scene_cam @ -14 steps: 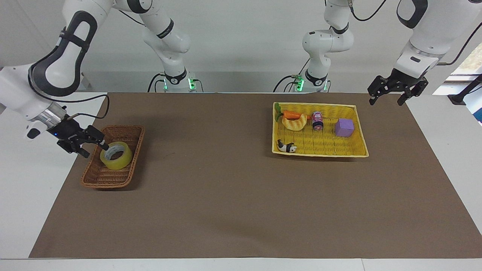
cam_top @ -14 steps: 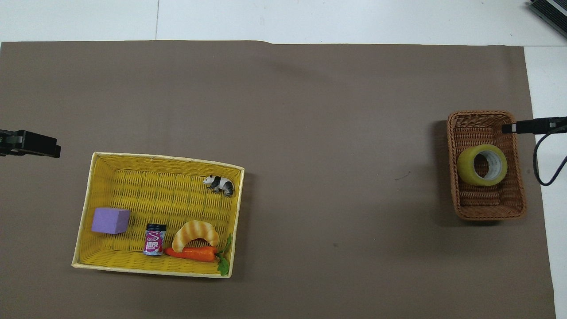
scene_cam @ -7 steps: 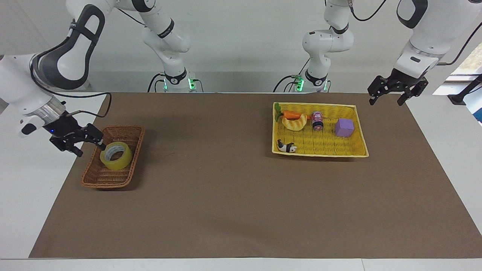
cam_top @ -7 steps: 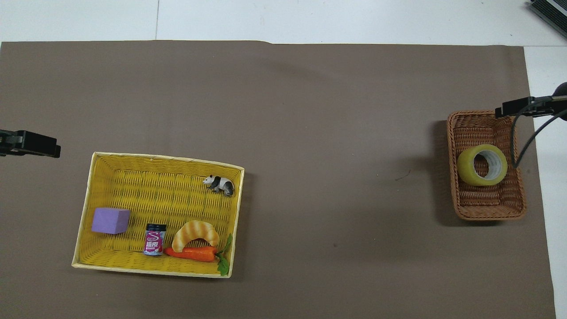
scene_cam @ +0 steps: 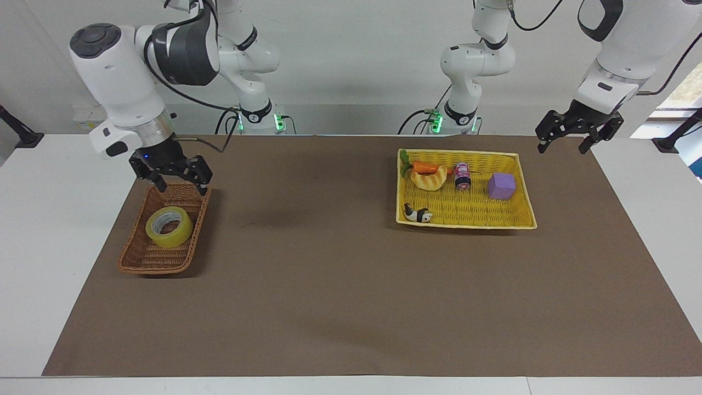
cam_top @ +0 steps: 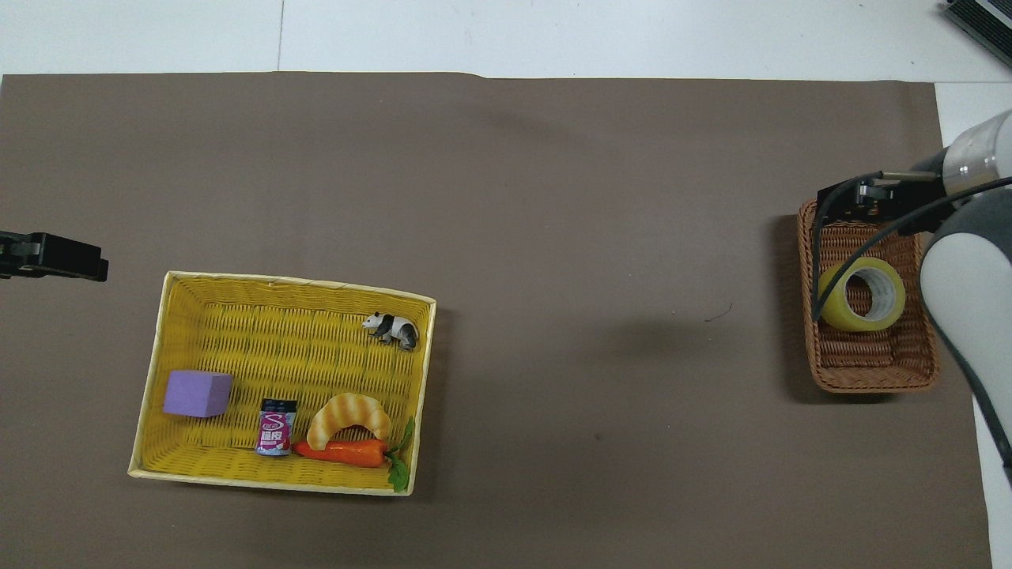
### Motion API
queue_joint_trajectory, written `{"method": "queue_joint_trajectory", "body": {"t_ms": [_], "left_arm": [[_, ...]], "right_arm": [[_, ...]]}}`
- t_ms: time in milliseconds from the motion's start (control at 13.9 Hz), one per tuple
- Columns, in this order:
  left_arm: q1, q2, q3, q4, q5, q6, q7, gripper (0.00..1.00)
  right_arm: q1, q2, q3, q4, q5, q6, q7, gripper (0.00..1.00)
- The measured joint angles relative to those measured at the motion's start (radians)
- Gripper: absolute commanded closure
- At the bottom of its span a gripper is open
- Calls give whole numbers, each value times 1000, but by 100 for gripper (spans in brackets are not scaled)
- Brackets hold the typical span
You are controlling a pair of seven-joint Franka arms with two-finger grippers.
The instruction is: Move tape to another basket
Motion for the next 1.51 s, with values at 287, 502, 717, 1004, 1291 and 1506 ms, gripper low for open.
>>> {"method": "queue_joint_trajectory", "body": {"t_ms": [287,502,717,1004,1291,1506], "left_arm": [[0,0,0,0,0,0,0,0],[0,0,0,0,0,0,0,0],[0,0,0,0,0,0,0,0],[0,0,0,0,0,0,0,0],[0,0,0,0,0,0,0,0],[0,0,0,0,0,0,0,0]], "right_arm": [[29,-84,0,2,-3,-52,54,0],[24,-158,-16,5,-3,-142,54,0],[25,-211,-17,-7,5,-195,35,0],[26,-216,-15,-39,9,-185,-39,0],[20,-188,-16,1,9,-204,-44,0],[17,-169,-16,14,9,-204,-46,0]]}}
